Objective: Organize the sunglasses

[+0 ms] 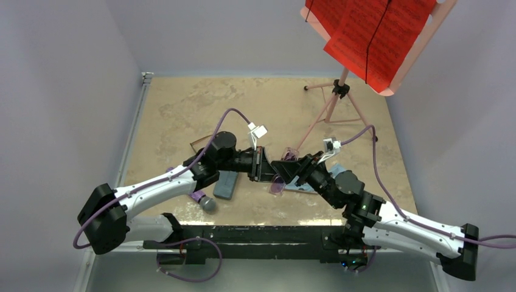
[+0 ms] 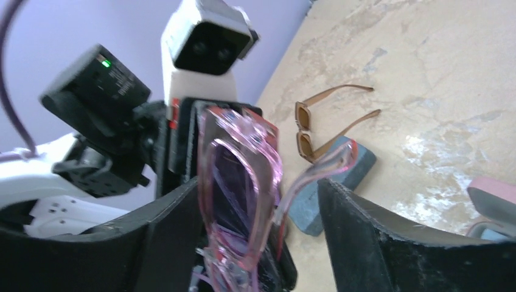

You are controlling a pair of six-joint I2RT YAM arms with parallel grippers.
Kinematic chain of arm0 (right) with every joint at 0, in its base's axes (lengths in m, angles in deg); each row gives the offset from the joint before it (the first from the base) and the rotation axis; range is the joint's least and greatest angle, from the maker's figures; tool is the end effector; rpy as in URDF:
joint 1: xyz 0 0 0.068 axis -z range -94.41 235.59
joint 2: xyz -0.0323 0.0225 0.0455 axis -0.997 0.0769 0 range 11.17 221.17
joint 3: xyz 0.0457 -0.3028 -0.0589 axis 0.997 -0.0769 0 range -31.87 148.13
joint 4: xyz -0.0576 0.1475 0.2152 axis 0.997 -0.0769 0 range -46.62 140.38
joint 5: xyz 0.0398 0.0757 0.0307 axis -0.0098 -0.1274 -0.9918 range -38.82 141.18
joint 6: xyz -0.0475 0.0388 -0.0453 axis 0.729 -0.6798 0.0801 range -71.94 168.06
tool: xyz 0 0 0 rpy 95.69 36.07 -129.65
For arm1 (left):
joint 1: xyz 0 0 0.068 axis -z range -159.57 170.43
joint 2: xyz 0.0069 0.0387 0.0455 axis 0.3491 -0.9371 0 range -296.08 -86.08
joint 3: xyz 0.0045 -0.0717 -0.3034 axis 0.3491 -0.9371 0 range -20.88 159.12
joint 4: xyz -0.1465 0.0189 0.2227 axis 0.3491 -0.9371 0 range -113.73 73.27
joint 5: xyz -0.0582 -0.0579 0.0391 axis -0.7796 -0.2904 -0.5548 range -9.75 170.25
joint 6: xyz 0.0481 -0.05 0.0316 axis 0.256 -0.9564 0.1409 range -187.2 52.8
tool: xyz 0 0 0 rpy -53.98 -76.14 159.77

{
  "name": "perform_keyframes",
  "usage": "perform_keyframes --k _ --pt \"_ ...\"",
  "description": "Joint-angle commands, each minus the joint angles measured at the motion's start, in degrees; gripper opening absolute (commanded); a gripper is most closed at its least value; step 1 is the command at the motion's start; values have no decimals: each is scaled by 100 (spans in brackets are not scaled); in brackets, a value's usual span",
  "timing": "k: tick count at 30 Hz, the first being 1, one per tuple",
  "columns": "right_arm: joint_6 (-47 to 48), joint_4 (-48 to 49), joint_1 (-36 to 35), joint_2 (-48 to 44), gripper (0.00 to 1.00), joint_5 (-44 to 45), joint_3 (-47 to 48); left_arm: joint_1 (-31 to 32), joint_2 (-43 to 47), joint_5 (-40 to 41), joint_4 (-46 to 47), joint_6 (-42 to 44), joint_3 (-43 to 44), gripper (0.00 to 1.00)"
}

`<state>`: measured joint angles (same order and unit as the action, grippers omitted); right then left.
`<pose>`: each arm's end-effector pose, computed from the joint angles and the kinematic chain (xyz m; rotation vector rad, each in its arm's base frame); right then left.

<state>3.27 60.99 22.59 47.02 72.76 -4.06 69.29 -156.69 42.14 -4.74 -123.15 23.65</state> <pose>0.0958 0.1357 0.3219 0.0629 1.6563 1.1910 0.1622 -0.2462 0.3135 0.4432 2.1717 -1.7739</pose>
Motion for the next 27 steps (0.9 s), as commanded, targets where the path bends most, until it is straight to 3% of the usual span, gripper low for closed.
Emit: perform_keyframes --k 1,4,8,16,23,27 --pt "-109 523 -11 -123 62 140 -35 -8 6 -161 199 193 -61 0" --pt "-99 486 -12 -52 47 -35 35 -8 -11 -188 199 206 -42 0" --pt "-78 362 -10 -28 42 -181 129 -8 55 -206 213 218 -45 0" --pt "-47 424 -14 63 47 -833 123 -19 50 -256 699 -123 -108 0" --pt "-2 629 -13 -44 49 -1105 -36 -237 -18 -614 1919 -809 -522 0" --pt "67 740 -10 -116 38 -1161 -74 -245 -3 -653 1907 -787 -542 0"
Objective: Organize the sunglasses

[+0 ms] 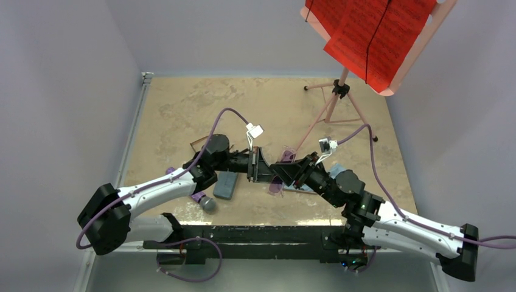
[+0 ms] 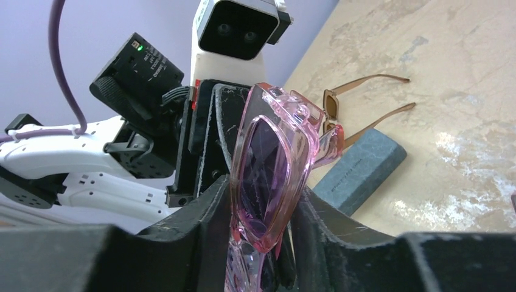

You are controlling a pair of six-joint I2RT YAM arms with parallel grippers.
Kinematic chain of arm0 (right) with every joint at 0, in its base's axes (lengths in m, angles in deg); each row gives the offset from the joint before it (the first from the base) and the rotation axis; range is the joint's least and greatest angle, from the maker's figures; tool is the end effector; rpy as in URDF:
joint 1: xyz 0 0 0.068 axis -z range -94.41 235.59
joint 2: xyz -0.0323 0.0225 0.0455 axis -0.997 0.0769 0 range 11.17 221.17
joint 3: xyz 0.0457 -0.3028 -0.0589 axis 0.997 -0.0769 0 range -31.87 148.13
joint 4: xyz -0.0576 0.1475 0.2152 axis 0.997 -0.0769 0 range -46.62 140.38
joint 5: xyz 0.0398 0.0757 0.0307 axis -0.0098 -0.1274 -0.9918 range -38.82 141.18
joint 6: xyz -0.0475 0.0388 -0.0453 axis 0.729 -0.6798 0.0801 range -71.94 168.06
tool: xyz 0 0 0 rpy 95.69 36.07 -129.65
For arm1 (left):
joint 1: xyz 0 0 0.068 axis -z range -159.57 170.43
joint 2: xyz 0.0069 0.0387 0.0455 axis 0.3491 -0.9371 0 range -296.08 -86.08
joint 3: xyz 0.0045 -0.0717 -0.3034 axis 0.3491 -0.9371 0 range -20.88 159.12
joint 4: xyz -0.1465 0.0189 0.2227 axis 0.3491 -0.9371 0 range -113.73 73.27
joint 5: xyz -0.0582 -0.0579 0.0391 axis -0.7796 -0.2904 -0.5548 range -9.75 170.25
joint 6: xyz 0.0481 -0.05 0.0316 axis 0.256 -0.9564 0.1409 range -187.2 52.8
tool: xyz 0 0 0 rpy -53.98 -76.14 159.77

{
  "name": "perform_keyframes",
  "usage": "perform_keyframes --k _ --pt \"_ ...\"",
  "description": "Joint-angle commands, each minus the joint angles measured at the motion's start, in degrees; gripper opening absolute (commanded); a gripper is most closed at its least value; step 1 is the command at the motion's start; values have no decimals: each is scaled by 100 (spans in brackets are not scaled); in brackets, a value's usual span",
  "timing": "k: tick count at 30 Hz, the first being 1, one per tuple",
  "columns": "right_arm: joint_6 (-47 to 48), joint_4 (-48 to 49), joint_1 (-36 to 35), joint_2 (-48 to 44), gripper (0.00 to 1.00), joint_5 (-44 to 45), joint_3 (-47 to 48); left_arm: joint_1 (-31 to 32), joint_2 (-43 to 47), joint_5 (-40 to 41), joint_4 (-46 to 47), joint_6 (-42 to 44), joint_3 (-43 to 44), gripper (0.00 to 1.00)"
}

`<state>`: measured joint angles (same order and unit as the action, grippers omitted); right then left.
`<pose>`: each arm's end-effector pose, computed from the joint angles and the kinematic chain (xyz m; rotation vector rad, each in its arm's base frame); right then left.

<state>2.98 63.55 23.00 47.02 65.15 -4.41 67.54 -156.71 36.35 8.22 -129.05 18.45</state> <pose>0.0907 0.1409 0.3257 -0.0333 1.6409 1.3101 0.1610 -0.2391 0.3079 0.4600 2.0811 -1.9301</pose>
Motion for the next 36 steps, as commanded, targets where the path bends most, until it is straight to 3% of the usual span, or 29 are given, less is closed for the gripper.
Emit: perform_keyframes --k 1,3,6,11,23,26,32,36 --pt "110 485 -60 -125 34 -415 -31 -71 0 -74 604 -192 -22 0" --pt "122 433 -54 -144 28 -396 -14 -76 31 -49 479 -138 1 4" --pt "137 215 -53 -190 23 -315 78 -79 134 137 100 25 52 29" --pt "107 -379 -52 -354 23 -195 240 -101 438 600 -780 401 92 50" --pt "25 -1632 -52 -1016 23 -268 100 -281 1052 1074 -1479 631 -88 68" --pt "-148 -2052 -54 -1044 23 30 194 -288 1043 910 -1419 746 -108 77" --pt "-1053 -1712 -52 -870 23 719 49 -256 834 -616 92 725 -276 91" --pt "-961 -460 -52 -748 23 570 -208 -191 774 -664 118 950 -210 94"
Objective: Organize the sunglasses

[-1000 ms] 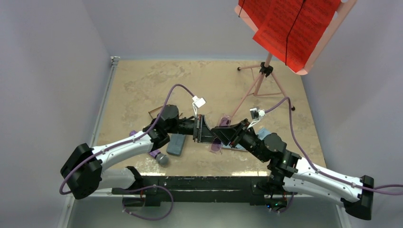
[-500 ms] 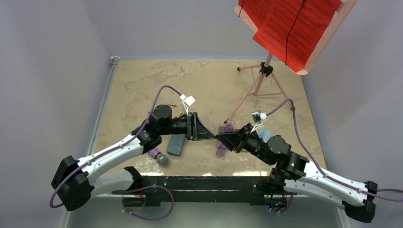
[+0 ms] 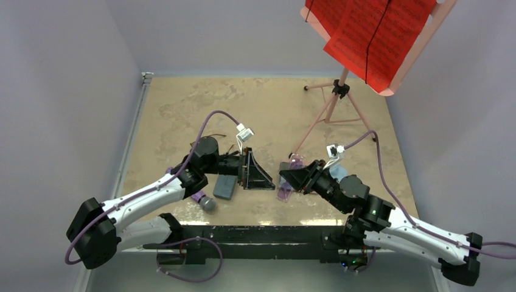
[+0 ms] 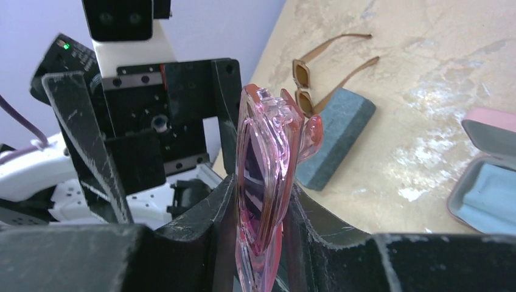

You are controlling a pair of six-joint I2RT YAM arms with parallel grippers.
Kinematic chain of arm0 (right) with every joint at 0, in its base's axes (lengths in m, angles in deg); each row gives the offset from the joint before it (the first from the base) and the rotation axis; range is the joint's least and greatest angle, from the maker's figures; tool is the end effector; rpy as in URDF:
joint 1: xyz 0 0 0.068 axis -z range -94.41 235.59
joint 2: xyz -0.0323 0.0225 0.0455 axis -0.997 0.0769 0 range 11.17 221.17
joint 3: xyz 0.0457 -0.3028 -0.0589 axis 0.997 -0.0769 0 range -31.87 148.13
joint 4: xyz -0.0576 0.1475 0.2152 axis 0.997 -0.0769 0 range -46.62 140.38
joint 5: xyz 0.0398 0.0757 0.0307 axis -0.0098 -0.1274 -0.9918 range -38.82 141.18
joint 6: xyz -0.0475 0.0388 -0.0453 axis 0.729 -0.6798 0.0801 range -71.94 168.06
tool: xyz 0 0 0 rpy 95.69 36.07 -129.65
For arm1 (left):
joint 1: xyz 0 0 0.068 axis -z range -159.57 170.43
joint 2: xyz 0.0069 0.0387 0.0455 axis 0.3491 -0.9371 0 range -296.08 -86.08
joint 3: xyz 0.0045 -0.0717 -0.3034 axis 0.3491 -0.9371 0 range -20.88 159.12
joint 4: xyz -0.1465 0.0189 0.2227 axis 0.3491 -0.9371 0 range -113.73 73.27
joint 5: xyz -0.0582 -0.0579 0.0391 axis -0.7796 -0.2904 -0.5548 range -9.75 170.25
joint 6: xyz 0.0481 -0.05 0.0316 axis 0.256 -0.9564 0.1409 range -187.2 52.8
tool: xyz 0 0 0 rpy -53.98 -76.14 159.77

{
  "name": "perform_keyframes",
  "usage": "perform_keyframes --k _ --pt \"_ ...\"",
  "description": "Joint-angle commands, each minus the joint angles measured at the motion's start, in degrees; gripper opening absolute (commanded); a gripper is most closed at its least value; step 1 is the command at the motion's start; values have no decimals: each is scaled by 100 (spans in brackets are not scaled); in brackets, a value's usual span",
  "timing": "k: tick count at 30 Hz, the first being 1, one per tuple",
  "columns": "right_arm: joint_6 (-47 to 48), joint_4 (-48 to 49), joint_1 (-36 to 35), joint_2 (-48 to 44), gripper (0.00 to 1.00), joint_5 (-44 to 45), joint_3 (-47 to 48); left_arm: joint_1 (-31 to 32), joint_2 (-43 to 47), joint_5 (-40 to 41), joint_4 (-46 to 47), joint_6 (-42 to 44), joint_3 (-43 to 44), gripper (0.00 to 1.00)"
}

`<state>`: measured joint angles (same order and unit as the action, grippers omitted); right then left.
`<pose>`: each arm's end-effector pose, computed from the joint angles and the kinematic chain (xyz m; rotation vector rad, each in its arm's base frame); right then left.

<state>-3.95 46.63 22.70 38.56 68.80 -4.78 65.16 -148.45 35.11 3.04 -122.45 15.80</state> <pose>0.0797 0.1126 0.3025 0.0874 1.7985 1.2509 0.1456 -0.2086 0.3158 0.5458 1.9969 -1.8570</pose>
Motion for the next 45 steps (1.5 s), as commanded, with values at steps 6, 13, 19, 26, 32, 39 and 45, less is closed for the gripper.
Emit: perform_keyframes --k 6,13,19,26,32,39,45 --pt "-160 1551 -25 432 23 -64 -26 120 -268 -332 386 406 324 87" --pt "-112 1948 -24 562 23 -107 -107 165 -555 -306 768 32 395 63" --pt "-98 2184 -22 750 23 -88 -176 185 -796 -373 1307 -396 348 42" --pt "-104 1972 -26 596 24 63 -233 186 -834 -320 1242 -451 348 19" --pt "-74 1189 -21 189 49 213 -180 187 -838 -221 822 -230 427 1" --pt "2 -694 -21 -113 86 898 435 180 -842 -290 -680 950 890 0" --pt "-1262 -4031 -21 -79 89 2722 1449 190 -1022 537 -3377 3619 1804 0"
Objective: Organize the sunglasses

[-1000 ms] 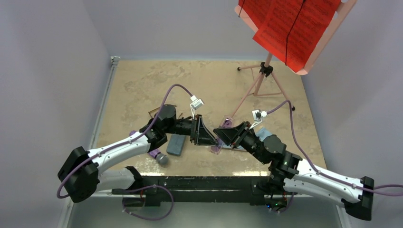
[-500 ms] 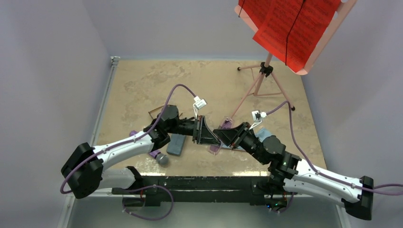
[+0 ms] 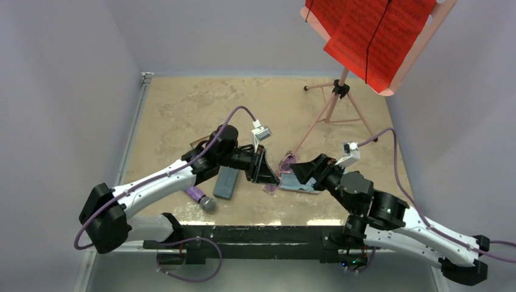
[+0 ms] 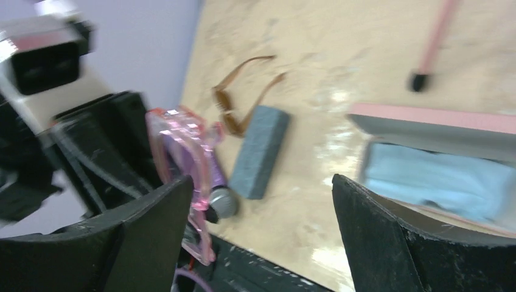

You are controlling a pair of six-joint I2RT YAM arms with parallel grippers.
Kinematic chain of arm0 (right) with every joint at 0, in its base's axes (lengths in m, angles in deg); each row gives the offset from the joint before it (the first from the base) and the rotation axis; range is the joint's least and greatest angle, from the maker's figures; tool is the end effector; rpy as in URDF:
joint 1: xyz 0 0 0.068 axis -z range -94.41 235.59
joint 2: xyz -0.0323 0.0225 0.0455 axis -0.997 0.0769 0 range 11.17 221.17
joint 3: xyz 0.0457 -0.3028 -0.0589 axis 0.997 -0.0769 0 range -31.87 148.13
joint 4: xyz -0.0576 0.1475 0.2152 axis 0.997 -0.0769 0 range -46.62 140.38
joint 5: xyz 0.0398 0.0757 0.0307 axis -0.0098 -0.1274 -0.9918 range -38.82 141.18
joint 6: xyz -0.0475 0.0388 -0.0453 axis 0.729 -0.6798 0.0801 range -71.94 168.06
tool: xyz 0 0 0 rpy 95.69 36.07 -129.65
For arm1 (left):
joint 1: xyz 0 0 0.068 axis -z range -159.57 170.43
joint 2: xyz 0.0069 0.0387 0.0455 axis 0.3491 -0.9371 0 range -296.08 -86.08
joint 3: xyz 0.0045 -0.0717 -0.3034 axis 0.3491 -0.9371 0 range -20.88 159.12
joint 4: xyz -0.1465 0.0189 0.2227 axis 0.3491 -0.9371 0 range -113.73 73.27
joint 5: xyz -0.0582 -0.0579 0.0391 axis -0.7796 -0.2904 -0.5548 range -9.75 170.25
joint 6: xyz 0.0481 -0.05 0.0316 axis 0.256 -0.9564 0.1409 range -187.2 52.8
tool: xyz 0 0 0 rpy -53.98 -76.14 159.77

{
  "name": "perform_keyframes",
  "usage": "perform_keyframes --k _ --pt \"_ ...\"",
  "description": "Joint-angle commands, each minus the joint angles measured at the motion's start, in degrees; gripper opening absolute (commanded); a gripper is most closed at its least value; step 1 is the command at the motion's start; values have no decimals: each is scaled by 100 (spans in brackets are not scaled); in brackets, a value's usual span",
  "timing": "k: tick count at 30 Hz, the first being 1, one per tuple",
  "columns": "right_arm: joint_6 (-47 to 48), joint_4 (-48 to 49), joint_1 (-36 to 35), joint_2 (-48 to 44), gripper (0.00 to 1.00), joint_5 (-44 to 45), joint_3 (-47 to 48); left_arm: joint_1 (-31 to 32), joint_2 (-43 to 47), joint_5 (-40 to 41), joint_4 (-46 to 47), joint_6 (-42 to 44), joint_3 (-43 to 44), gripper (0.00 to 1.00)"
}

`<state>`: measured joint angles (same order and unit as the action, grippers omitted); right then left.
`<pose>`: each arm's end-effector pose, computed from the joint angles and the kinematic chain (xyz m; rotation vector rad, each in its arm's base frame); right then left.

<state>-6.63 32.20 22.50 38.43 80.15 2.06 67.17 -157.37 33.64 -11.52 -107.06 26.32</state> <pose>0.0822 0.0928 0.3155 0.2509 1.8508 1.0341 0.1634 -0.2420 0.3155 0.7808 2.0818 -1.7082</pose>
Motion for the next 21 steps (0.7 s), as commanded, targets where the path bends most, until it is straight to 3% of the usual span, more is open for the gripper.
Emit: perform_keyframes --k 1,4,7,14,21 --pt "-1488 -3298 -2 -39 90 1940 962 -9 -205 899 -2227 2396 918 0" --pt "-2859 -5120 -2 -4 94 2524 1460 2 -503 1605 -2439 2932 1245 0" --pt "-3186 -5664 -2 -105 95 2726 1701 111 -885 1972 -2601 3552 1621 0" --pt "-3187 -5488 -4 -827 95 2871 1397 610 -1817 1389 -3475 5700 2524 0" --pt "-1898 -4350 -2 -1369 95 2828 1096 774 -3298 1163 -5170 6316 4089 0"
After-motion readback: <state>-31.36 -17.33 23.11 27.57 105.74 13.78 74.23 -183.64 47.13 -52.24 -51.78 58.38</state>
